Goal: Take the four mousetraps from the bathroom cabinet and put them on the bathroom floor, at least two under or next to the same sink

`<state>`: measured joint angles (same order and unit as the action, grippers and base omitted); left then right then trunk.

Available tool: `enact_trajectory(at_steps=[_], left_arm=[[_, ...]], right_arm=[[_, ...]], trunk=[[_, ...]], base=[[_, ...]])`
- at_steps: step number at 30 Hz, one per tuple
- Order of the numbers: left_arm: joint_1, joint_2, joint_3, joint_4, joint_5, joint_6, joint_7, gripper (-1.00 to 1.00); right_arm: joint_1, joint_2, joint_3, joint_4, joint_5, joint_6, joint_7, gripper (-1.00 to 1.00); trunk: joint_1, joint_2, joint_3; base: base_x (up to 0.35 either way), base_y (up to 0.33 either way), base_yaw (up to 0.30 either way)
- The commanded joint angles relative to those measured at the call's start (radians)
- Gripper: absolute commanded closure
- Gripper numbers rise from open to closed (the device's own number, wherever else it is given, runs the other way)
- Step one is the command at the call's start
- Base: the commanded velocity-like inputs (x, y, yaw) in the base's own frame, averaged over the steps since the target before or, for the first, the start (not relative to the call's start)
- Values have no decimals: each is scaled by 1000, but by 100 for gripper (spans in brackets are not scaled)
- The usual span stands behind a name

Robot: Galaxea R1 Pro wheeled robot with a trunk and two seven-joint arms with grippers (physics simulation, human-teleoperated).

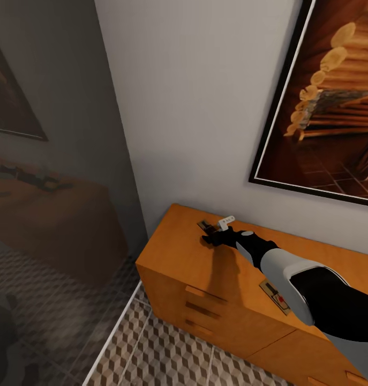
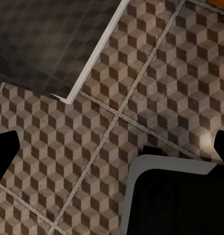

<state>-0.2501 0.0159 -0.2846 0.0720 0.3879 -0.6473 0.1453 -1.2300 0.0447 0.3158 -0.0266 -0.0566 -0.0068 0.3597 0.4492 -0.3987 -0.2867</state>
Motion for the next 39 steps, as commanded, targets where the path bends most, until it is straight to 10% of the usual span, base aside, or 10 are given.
enact_trajectory(at_steps=[1, 26, 27, 39], left_arm=[[-2, -1, -9, 3, 2, -5, 5, -100], [-2, -1, -8, 3, 2, -5, 5, -100], [-2, -1, -8, 3, 2, -5, 5, -100], [-2, -1, -8, 3, 2, -5, 5, -100]], right_arm=[[0, 0, 14, 3, 1, -1, 2, -100], [0, 0, 14, 4, 1, -3, 2, -100], [0, 0, 14, 4, 1, -4, 2, 100], [0, 0, 14, 4, 1, -5, 2, 100]], trunk=[[1, -1, -2], [1, -1, -3], [1, -1, -3], [1, -1, -3]], base=[[0, 0, 0], [0, 0, 0], [0, 0, 0], [0, 0, 0]])
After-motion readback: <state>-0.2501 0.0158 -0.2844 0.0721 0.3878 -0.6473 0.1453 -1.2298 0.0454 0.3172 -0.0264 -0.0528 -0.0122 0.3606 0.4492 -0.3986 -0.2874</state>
